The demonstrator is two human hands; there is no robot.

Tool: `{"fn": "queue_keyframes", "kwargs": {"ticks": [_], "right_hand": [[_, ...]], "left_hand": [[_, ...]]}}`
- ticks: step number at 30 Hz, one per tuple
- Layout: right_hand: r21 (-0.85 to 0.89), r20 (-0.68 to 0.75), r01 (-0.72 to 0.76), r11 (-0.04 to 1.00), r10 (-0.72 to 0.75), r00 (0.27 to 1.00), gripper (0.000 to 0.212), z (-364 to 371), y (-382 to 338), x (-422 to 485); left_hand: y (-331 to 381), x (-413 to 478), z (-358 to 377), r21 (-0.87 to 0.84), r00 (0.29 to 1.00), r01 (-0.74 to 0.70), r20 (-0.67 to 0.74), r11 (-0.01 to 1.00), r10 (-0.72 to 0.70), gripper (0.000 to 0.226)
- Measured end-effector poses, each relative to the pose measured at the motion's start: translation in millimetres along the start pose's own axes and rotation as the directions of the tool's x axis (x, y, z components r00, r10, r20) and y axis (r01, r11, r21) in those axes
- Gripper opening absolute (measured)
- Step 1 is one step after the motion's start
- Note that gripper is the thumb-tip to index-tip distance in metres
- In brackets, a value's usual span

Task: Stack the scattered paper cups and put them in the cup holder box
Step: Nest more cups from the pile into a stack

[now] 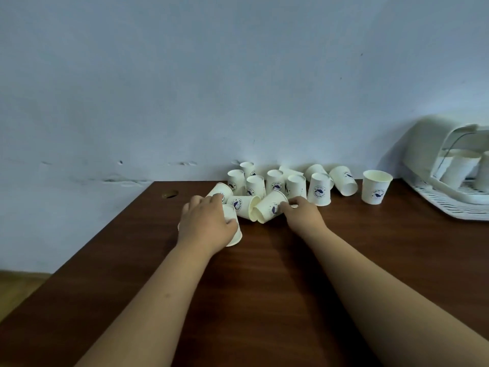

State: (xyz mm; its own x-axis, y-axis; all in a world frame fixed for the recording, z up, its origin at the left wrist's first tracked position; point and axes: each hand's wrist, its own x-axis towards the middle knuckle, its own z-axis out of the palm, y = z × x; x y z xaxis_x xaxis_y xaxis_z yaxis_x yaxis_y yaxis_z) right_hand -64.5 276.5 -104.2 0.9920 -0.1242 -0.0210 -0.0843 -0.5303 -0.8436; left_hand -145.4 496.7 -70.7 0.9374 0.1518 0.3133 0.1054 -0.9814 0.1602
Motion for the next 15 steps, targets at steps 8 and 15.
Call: {"fn": "queue_keyframes", "kwargs": {"ticks": [8,15], "right_hand": [[0.061,0.008,0.009,0.998,-0.009,1.0,0.008,-12,8,-4],[0.162,-0.035,0.036,0.986,-0.031,0.999,0.016,-18,18,-11]], "left_hand": [[12,4,0,-0.178,0.995,-0.009,-0.102,0.984,-0.009,0.057],[28,2,7,-0.497,0.989,-0.022,-0.14,0.867,-0.055,0.049]]}}
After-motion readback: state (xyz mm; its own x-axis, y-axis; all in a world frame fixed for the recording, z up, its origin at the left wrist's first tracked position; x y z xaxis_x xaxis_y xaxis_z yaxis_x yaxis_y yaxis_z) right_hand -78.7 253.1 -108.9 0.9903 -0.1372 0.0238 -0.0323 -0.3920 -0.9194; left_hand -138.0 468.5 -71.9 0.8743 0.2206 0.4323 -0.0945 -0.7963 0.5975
